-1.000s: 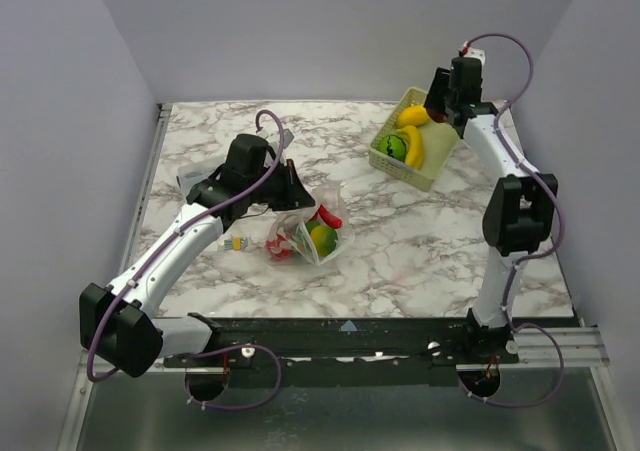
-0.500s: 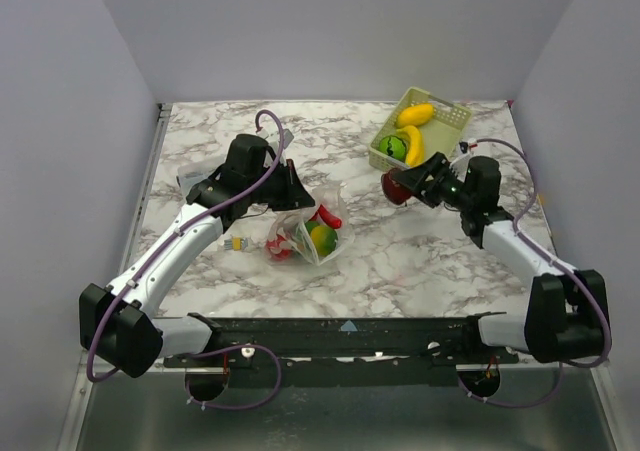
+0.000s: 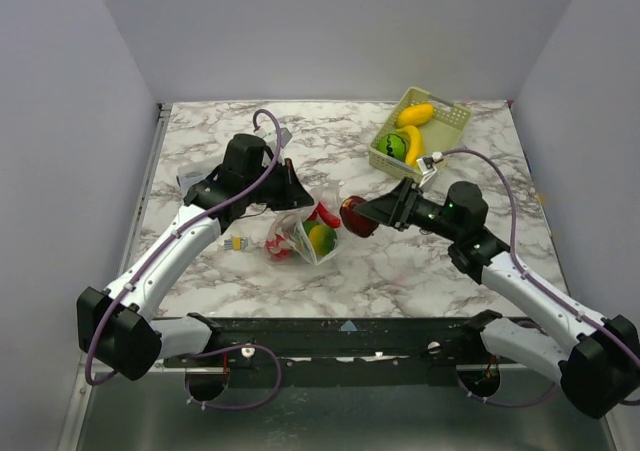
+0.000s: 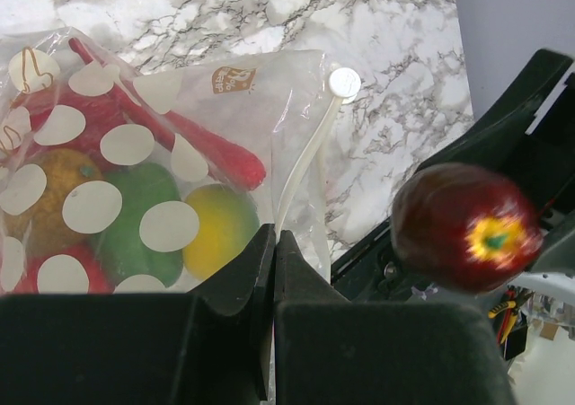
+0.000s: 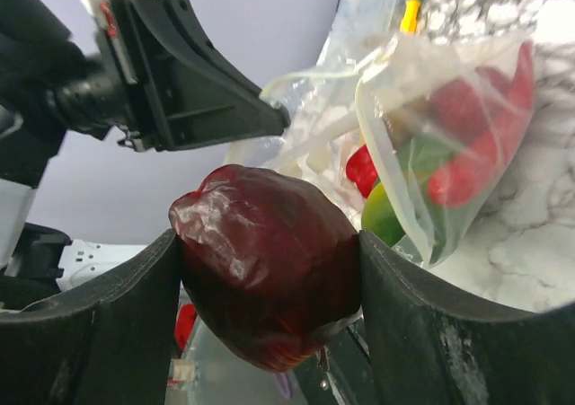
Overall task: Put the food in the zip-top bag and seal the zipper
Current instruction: Place the fake fruit in the zipper food storage bag.
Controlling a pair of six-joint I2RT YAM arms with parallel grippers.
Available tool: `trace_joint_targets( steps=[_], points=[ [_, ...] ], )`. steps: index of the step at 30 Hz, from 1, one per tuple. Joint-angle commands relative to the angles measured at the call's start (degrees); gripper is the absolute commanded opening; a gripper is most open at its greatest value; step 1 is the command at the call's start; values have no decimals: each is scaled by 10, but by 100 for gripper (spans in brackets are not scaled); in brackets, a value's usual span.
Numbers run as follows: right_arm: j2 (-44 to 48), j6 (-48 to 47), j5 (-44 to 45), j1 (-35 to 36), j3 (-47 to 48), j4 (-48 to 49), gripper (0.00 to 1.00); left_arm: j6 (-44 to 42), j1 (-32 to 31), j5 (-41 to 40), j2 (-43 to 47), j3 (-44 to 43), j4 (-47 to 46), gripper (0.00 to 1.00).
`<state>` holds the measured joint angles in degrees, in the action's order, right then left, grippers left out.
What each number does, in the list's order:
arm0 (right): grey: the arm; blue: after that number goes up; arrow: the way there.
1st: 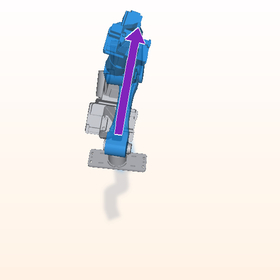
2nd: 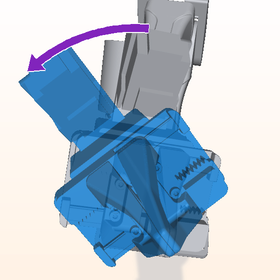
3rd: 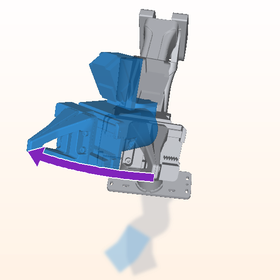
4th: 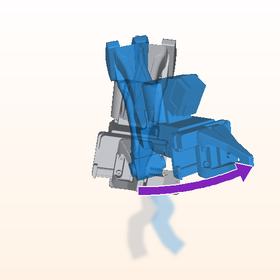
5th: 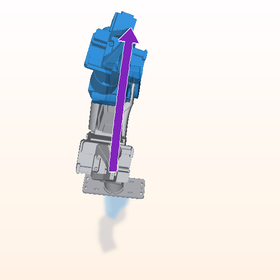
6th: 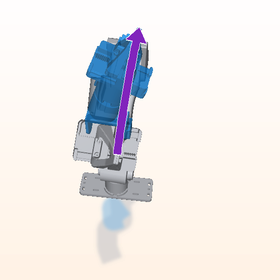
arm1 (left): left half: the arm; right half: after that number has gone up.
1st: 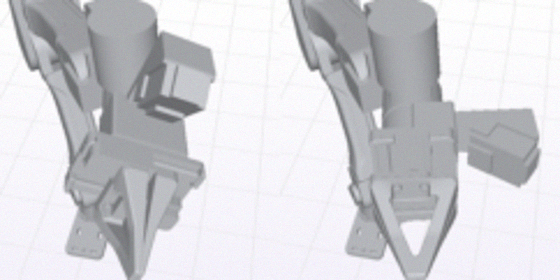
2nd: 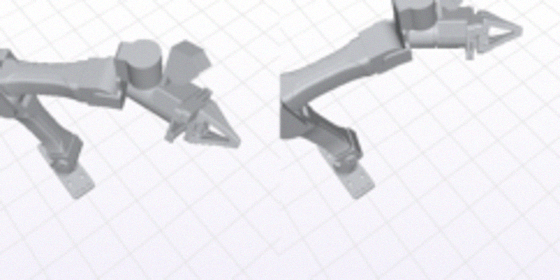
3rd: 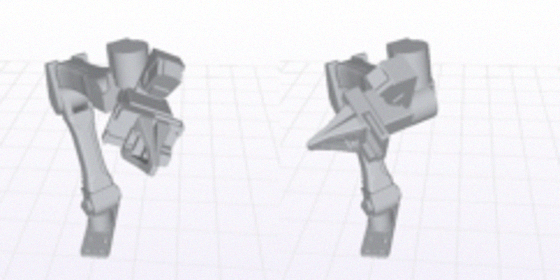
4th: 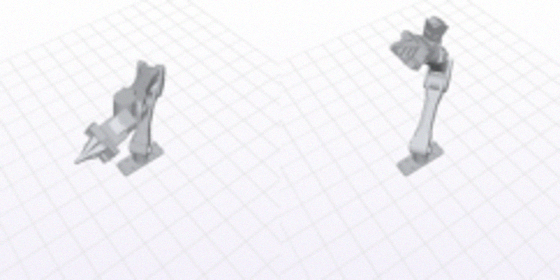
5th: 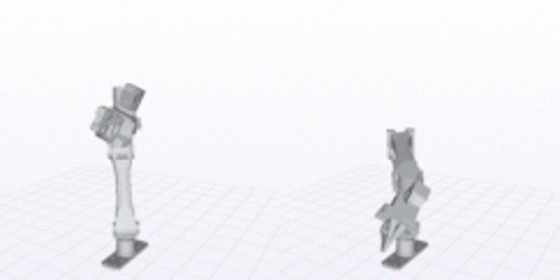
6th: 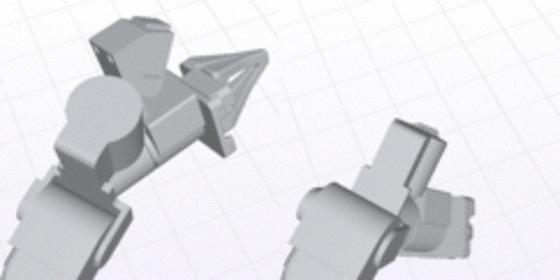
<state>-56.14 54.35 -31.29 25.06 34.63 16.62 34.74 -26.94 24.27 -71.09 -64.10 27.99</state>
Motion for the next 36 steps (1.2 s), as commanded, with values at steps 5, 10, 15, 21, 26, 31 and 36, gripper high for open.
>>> trace_joint_targets(
  steps=[5, 10, 15, 21, 26, 31, 36],
  points=[
    [-72, 26, 123, 121, 14, 28, 1, -2, 3, 3, 18, -1, -6, 0],
    [-132, 49, 131, 151, 35, 73, 17, -2, 4, 3, 18, 0, -6, 0],
    [-179, 54, 165, 178, 61, 38, 42, -1, 3, 6, 20, 0, -8, 0],
    [-180, 35, 207, 199, 80, 4, 82, 0, 3, 8, 25, 1, -9, 0],
    [-187, 26, 207, 206, 92, -1, 91, 1, 4, 9, 24, 1, -9, 0],
    [-194, 25, 206, 211, 99, -11, 93, -1, 3, 6, 25, 1, -9, 0],
    [-174, 12, 230, 210, 103, -40, 91, -1, 3, 7, 27, 2, -9, 0]
  ],
)
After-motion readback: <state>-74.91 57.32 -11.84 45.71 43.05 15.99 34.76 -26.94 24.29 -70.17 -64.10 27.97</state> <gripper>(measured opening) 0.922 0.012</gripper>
